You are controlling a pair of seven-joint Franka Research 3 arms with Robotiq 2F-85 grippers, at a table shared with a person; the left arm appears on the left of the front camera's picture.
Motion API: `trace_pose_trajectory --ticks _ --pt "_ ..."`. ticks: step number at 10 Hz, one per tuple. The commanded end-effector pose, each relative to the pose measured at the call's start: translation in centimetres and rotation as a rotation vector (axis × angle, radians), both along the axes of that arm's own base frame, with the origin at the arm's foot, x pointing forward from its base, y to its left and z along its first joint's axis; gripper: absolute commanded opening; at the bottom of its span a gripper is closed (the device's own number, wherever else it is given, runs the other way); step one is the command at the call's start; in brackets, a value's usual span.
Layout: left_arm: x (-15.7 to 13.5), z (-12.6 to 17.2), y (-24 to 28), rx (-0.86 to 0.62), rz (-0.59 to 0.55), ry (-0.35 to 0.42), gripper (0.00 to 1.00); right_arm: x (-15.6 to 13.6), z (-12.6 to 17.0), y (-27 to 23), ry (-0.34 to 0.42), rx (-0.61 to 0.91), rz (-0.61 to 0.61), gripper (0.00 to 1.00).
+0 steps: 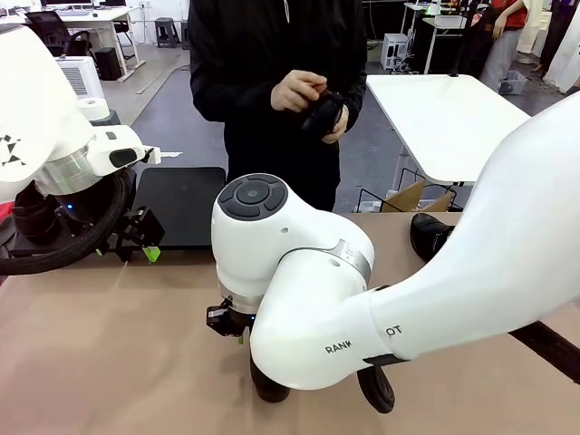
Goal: Organize the shoes by placing them on the stand.
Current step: Pick up one Shoe and place it in the middle of the table.
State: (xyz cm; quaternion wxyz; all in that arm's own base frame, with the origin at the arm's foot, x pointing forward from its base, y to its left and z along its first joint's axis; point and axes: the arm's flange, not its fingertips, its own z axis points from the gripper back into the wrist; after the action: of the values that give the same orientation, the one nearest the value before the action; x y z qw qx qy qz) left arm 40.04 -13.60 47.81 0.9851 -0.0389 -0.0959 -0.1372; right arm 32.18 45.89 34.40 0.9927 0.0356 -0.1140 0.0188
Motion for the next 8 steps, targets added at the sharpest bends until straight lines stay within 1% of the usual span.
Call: trace_pose_trajectory --ticks 1,2,4,5,6,8 --pt "-0.2 -0.1 0.0 -0.02 0.013 -0.007 1.0 -1.3 1.2 0.0 -0.073 0.027 -0.024 0.91" --pt "-0.2 -0.1 0.0 -0.02 0.013 -0.007 1.0 -2.0 2.3 -0.4 -0.061 0.059 -0.021 1.0" --pt "-0.2 -0.1 0.0 -0.02 0.013 -0.007 1.0 -3.4 4.2 -1.1 -0.057 0.079 -0.039 1.0" --pt "-0.2 -0.1 0.0 -0.02 0.013 -0.007 1.0 -3.5 4.7 -1.8 0.028 0.062 -0.075 1.0" --pt "-0.2 -0.1 0.0 -0.02 0.013 -0.007 1.0 -2.1 3.8 -0.1 -0.053 0.054 -0.001 1.0" --pt "-0.2 -0.1 0.0 -0.02 0.013 -0.007 1.0 -2.1 3.8 -0.1 -0.053 0.054 -0.001 1.0"
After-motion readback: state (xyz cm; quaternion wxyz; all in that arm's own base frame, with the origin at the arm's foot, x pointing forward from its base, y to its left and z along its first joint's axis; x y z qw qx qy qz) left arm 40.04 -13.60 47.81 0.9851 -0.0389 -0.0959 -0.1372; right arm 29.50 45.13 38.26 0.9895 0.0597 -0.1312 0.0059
